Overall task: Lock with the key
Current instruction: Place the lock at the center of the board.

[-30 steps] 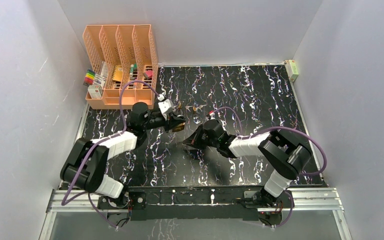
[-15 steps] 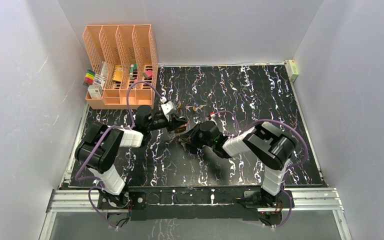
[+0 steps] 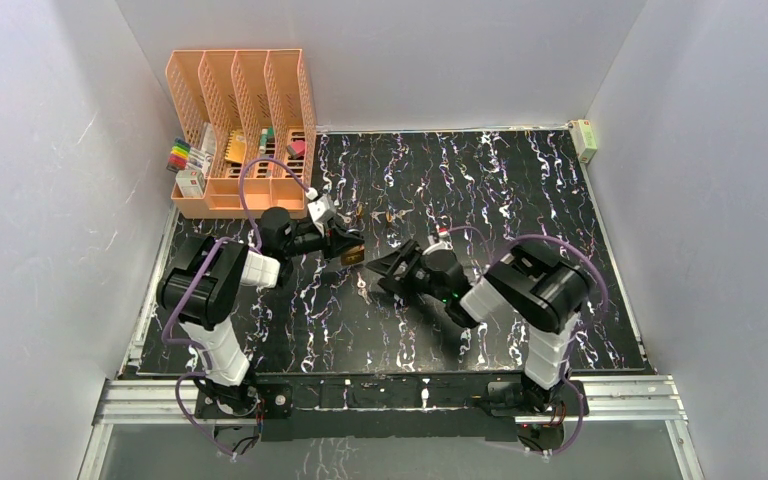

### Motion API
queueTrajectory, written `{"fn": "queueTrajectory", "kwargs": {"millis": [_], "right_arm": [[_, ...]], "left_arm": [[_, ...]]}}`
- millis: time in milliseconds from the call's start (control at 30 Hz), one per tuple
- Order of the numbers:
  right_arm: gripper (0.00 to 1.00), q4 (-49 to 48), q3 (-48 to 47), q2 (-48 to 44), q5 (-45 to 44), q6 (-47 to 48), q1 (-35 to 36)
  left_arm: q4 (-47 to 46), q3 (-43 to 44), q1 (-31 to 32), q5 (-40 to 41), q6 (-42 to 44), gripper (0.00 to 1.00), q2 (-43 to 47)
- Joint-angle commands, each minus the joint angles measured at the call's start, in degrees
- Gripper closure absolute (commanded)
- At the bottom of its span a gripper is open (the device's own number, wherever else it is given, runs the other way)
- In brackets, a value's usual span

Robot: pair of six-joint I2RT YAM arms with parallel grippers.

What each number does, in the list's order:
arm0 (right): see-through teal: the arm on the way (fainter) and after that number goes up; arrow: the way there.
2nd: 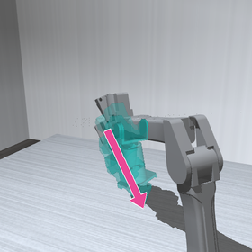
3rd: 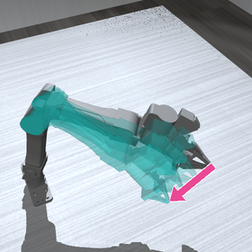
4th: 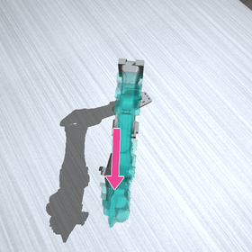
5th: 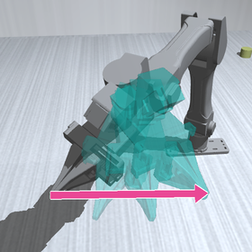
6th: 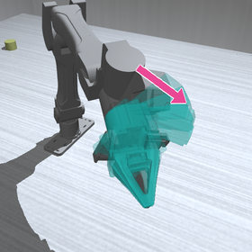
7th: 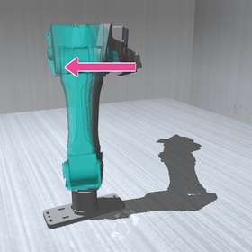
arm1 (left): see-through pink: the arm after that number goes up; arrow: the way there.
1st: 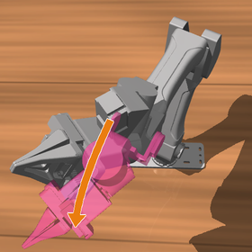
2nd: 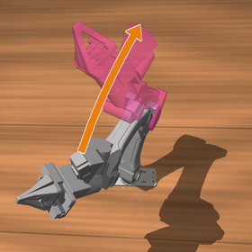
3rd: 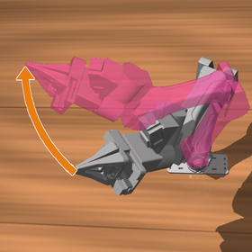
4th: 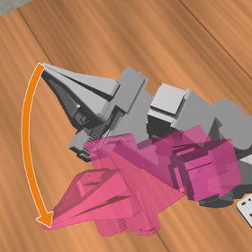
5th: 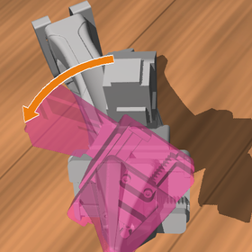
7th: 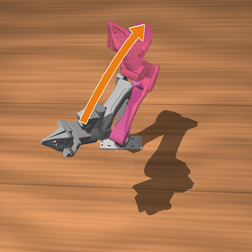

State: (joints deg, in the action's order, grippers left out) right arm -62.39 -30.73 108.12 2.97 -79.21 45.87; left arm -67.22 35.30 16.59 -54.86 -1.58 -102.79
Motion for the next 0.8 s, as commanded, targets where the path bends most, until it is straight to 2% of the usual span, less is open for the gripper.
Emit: {"fn": "queueTrajectory", "kwargs": {"millis": [0,200,333,400,633,767], "right_arm": [[0.17,-1.7,7.0,-11.4,-2.9,9.8,-3.1],[0.02,17.0,6.7,-31.3,-14.0,23.9,-4.0],[0.01,19.7,6.8,-37.0,-15.4,26.9,-6.0],[0.01,20.3,7.1,-38.4,-13.4,27.2,-8.0],[0.01,20.2,8.1,-38.3,-11.3,27.3,-9.8],[0.02,25.2,4.5,-36.8,-12.2,32.0,-9.9]], "left_arm": [[-6.8,2.6,-0.1,-5.2,0.0,1.00,0.1],[-6.8,4.2,0.0,-6.8,-0.8,1.00,-3.0],[-6.9,4.6,0.0,-7.5,-0.3,1.00,-4.8],[-6.9,4.5,0.0,-7.0,0.0,0.99,-5.6],[-7.1,4.6,0.0,-6.9,-0.3,0.83,-7.0],[-7.1,5.1,0.0,-7.8,-1.3,0.76,-6.9]]}}
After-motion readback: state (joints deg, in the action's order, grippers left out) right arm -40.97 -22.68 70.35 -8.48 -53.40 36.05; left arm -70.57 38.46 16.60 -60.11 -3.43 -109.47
